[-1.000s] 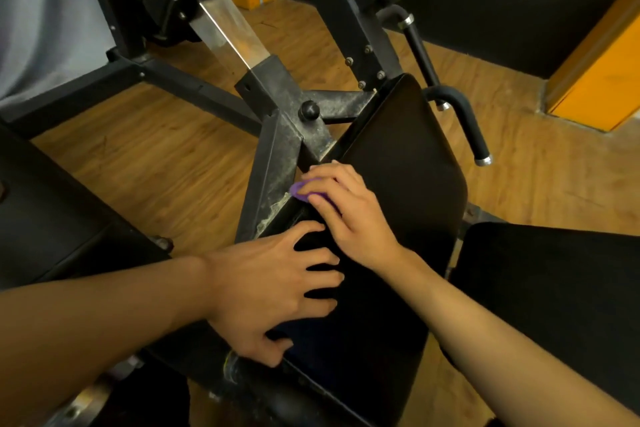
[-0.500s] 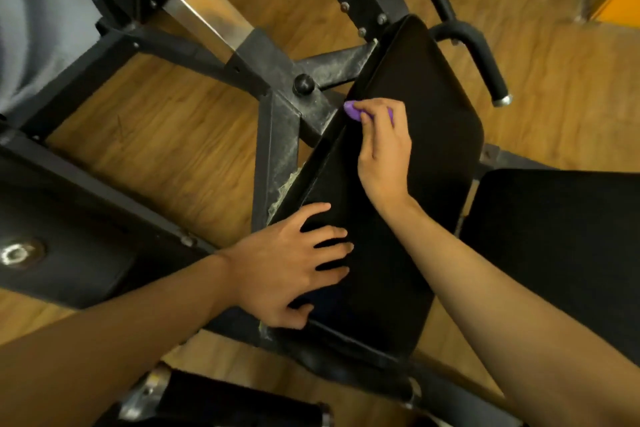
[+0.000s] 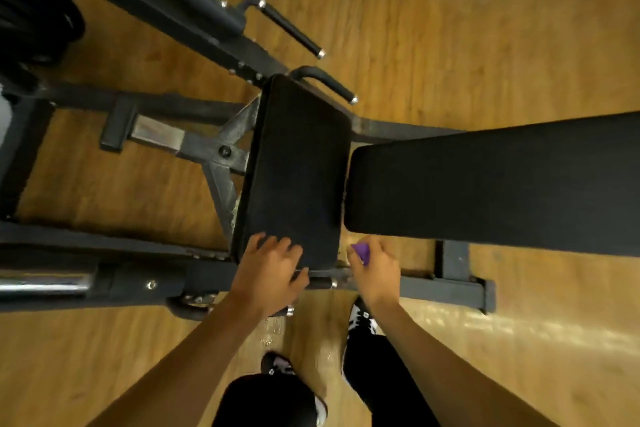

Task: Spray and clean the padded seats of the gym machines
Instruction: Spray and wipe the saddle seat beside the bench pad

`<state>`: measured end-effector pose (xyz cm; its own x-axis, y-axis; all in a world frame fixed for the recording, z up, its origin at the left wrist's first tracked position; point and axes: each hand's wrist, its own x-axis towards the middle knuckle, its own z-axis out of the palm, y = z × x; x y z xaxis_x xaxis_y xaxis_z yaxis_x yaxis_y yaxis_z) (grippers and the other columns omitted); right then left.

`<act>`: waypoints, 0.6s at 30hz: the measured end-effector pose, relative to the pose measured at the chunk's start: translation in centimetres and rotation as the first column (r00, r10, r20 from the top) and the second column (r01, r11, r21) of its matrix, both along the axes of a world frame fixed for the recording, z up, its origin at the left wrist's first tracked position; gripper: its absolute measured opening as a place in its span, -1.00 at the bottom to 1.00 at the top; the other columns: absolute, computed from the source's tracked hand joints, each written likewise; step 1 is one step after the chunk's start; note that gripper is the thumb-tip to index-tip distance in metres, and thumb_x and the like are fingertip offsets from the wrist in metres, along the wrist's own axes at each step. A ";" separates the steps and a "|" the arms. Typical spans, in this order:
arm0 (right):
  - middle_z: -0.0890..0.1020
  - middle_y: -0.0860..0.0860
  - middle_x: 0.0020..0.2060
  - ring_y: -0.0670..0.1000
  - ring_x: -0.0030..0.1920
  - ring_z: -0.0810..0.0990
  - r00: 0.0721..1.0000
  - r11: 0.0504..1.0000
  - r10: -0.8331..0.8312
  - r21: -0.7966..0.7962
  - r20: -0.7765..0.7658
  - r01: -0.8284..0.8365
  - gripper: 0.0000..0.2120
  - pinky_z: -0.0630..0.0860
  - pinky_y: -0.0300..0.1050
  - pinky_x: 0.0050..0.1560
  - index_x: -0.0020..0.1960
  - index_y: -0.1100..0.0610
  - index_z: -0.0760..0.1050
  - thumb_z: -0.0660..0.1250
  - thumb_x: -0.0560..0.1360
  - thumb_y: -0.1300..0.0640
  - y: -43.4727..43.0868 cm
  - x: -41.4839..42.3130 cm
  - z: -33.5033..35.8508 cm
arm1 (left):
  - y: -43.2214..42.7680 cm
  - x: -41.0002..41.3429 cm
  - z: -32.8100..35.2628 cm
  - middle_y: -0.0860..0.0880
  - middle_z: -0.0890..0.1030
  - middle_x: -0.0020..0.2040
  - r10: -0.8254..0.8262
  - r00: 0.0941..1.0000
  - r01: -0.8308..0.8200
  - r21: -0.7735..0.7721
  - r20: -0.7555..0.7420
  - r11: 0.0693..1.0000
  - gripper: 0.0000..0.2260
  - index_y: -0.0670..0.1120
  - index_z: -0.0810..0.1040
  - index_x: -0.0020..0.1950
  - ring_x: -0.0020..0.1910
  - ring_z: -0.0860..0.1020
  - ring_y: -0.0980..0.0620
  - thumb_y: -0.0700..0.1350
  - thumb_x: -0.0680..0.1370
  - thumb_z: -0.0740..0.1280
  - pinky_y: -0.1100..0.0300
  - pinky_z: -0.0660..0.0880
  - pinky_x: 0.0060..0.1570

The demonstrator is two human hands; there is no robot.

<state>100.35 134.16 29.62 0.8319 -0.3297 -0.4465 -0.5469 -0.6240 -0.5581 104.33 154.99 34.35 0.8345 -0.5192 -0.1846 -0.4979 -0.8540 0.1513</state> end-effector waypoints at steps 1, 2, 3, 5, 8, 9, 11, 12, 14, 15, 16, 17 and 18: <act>0.52 0.05 0.05 0.07 -0.07 0.53 0.998 0.999 -0.041 -0.009 -0.038 0.040 -0.78 0.34 -0.18 -0.11 0.15 0.08 0.51 0.33 0.60 -0.02 -1.0 -1.9 2.0 | -0.5 -0.7 1.9 -0.02 0.61 -0.21 0.016 1.000 -0.016 0.011 -0.007 1.000 -0.64 -0.05 0.64 -0.09 -0.19 0.61 -0.08 0.16 0.48 0.17 -0.05 0.52 0.07; 0.51 0.04 0.07 0.09 -0.03 0.55 0.996 0.997 -0.071 -0.028 -0.054 0.070 -0.77 0.37 -0.17 -0.09 0.17 0.06 0.50 0.32 0.60 -0.04 -1.9 -3.5 3.9 | -0.9 -1.2 3.7 -0.02 0.62 -0.20 0.033 0.999 -0.033 0.015 -0.012 0.999 -0.63 -0.05 0.65 -0.09 -0.20 0.62 -0.08 0.16 0.48 0.17 -0.04 0.53 0.02; 0.50 0.03 0.08 0.09 -0.01 0.55 0.993 0.994 -0.101 -0.046 -0.065 0.098 -0.77 0.38 -0.16 -0.08 0.18 0.05 0.50 0.33 0.60 -0.04 -2.9 -4.9 5.7 | -1.3 -1.8 5.3 -0.02 0.63 -0.20 0.048 0.999 -0.048 0.013 -0.017 0.999 -0.63 -0.06 0.66 -0.08 -0.20 0.62 -0.08 0.16 0.48 0.17 -0.03 0.54 -0.03; 0.51 0.05 0.06 0.13 0.01 0.57 0.982 0.982 -0.175 -0.086 -0.074 0.169 -0.76 0.41 -0.13 -0.06 0.16 0.07 0.51 0.34 0.58 -0.04 -4.5 -7.9 8.8 | -2.0 -3.0 8.2 -0.04 0.63 -0.20 0.053 0.997 -0.051 0.029 -0.060 0.998 -0.59 -0.07 0.65 -0.07 -0.19 0.63 -0.11 0.18 0.49 0.15 -0.02 0.54 -0.10; 0.51 0.11 -0.01 0.22 -0.03 0.58 0.952 0.952 -0.294 -0.120 -0.090 0.283 -0.74 0.51 0.01 -0.04 0.06 0.12 0.51 0.37 0.54 -0.06 -6.6 -12.2 12.9 | -3.1 -5.0 12.0 -0.07 0.64 -0.09 0.065 0.985 -0.046 0.120 -0.159 0.992 -0.47 -0.06 0.64 0.02 -0.07 0.61 -0.15 0.29 0.51 0.06 -0.03 0.51 -0.07; 0.50 0.10 -0.04 0.21 -0.04 0.57 0.932 0.931 -0.354 -0.121 -0.080 0.343 -0.74 0.51 0.02 -0.04 0.03 0.12 0.51 0.38 0.53 -0.07 -7.2 -14.0 14.2 | -3.4 -5.9 12.9 -0.07 0.63 -0.04 0.050 0.981 -0.024 0.140 -0.185 0.990 -0.45 -0.05 0.62 0.06 -0.01 0.60 -0.14 0.31 0.53 0.04 -0.03 0.51 -0.03; 0.47 0.02 -0.08 0.12 -0.07 0.53 0.867 0.864 -0.497 -0.117 -0.044 0.490 -0.74 0.48 -0.03 -0.05 0.01 0.11 0.50 0.38 0.54 -0.08 -7.8 -18.1 16.7 | -3.8 -7.7 14.5 -0.07 0.62 0.03 -0.040 0.981 0.067 0.141 -0.188 0.988 -0.47 -0.04 0.59 0.13 0.07 0.58 -0.13 0.32 0.59 0.04 -0.04 0.49 0.03; 0.44 -0.03 -0.10 0.07 -0.09 0.52 0.815 0.813 -0.579 -0.097 -0.023 0.574 -0.76 0.46 -0.07 -0.05 0.00 0.09 0.50 0.38 0.54 -0.09 -7.7 -20.5 17.9 | -3.9 -8.8 15.0 -0.07 0.62 0.07 -0.098 0.976 0.128 0.148 -0.193 0.981 -0.49 -0.03 0.58 0.17 0.10 0.57 -0.13 0.32 0.61 0.05 -0.05 0.48 0.05; 0.43 -0.05 -0.09 0.01 -0.10 0.50 0.695 0.693 -0.719 -0.059 0.021 0.718 -0.77 0.42 -0.12 -0.04 0.00 0.06 0.50 0.38 0.53 -0.09 -6.9 -25.7 19.5 | -4.1 -10.9 15.6 -0.05 0.59 0.16 -0.195 0.951 0.242 0.184 -0.242 0.953 -0.50 -0.01 0.54 0.26 0.18 0.54 -0.10 0.31 0.63 0.05 -0.05 0.47 0.12; 0.43 -0.05 -0.08 -0.01 -0.12 0.49 0.636 0.634 -0.772 -0.044 0.021 0.772 -0.78 0.38 -0.14 -0.05 0.01 0.05 0.49 0.38 0.53 -0.08 -6.1 -28.4 20.2 | -4.0 -12.0 15.8 -0.04 0.57 0.20 -0.234 0.934 0.293 0.205 -0.272 0.934 -0.49 0.00 0.52 0.29 0.22 0.52 -0.08 0.32 0.63 0.04 -0.04 0.47 0.15; 0.42 -0.06 -0.08 -0.04 -0.14 0.46 0.582 0.582 -0.813 -0.038 0.011 0.813 -0.80 0.35 -0.17 -0.05 0.01 0.05 0.48 0.38 0.54 -0.06 -5.2 -31.2 20.7 | -4.0 -13.1 15.9 -0.04 0.55 0.24 -0.269 0.915 0.342 0.224 -0.300 0.913 -0.48 0.01 0.51 0.30 0.25 0.50 -0.08 0.34 0.63 0.03 -0.03 0.46 0.17; 0.40 -0.07 -0.10 -0.07 -0.17 0.44 0.528 0.527 -0.849 -0.037 0.004 0.849 -0.81 0.32 -0.18 -0.06 0.01 0.06 0.47 0.38 0.55 -0.04 -4.1 -34.1 21.0 | -4.1 -14.2 16.1 -0.04 0.53 0.26 -0.308 0.895 0.392 0.238 -0.321 0.889 -0.46 0.01 0.50 0.32 0.27 0.48 -0.07 0.35 0.63 0.02 -0.03 0.46 0.19; 0.40 -0.07 -0.11 -0.07 -0.19 0.41 0.464 0.463 -0.886 -0.040 0.000 0.885 -0.83 0.29 -0.19 -0.07 0.01 0.06 0.47 0.37 0.55 -0.01 -2.8 -37.0 21.3 | -4.4 -15.3 16.2 -0.04 0.51 0.28 -0.348 0.875 0.441 0.253 -0.337 0.861 -0.46 0.02 0.50 0.33 0.28 0.47 -0.07 0.35 0.62 0.02 -0.02 0.46 0.20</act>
